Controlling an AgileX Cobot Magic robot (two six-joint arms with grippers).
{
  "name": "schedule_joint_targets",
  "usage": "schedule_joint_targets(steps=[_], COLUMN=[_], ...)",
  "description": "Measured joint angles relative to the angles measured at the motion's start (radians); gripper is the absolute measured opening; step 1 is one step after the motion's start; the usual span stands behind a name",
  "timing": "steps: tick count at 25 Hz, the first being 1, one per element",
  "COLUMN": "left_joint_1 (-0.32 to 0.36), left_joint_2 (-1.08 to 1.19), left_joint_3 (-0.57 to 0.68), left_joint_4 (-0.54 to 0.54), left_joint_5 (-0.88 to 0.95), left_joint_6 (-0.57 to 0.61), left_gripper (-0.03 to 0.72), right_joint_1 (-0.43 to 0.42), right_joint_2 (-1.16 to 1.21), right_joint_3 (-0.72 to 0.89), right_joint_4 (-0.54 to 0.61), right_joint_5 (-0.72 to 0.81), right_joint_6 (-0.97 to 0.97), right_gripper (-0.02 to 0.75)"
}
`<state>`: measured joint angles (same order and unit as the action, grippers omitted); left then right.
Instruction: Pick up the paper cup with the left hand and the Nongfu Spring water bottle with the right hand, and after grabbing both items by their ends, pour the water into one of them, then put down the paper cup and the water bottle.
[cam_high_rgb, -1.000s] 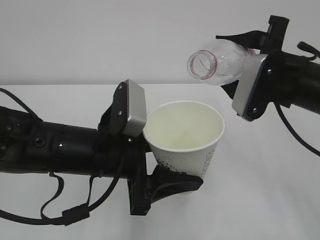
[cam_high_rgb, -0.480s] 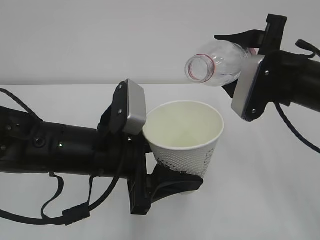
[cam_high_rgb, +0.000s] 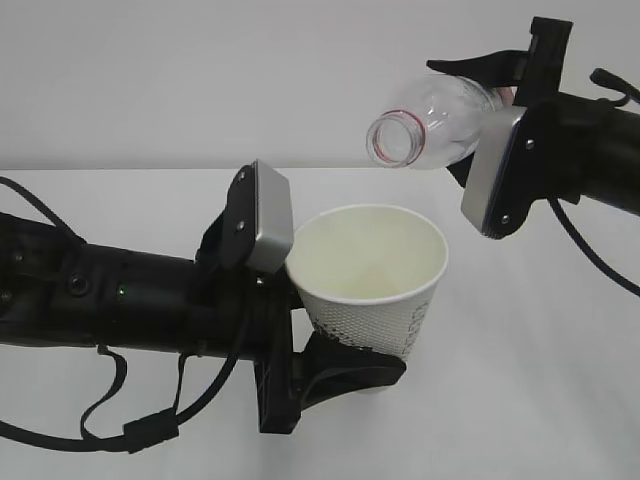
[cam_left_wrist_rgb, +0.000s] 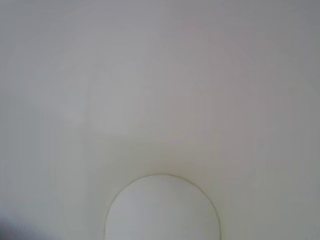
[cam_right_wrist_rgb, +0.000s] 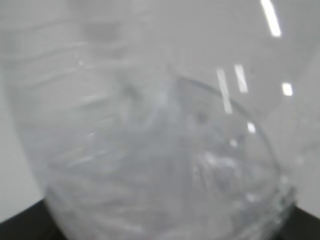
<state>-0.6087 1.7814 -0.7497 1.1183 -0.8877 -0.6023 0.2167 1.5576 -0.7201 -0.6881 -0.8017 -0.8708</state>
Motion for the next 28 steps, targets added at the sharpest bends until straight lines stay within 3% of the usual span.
schedule_joint_targets(steps=[13, 28], left_joint_1=[0.0, 0.0], left_joint_2=[0.0, 0.0], left_joint_3=[0.0, 0.0], left_joint_4=[0.027, -0.036], left_joint_5=[0.009, 0.039], left_joint_6=[-0.002, -0.004], left_gripper=[0.519, 0.517], right_joint_1=[0.0, 0.0], right_joint_2=[0.0, 0.0], right_joint_3=[0.0, 0.0], right_joint_4=[0.0, 0.0], right_joint_5=[0.0, -0.012], right_joint_6=[-0.05, -0.076], right_gripper=[0.479, 0.479])
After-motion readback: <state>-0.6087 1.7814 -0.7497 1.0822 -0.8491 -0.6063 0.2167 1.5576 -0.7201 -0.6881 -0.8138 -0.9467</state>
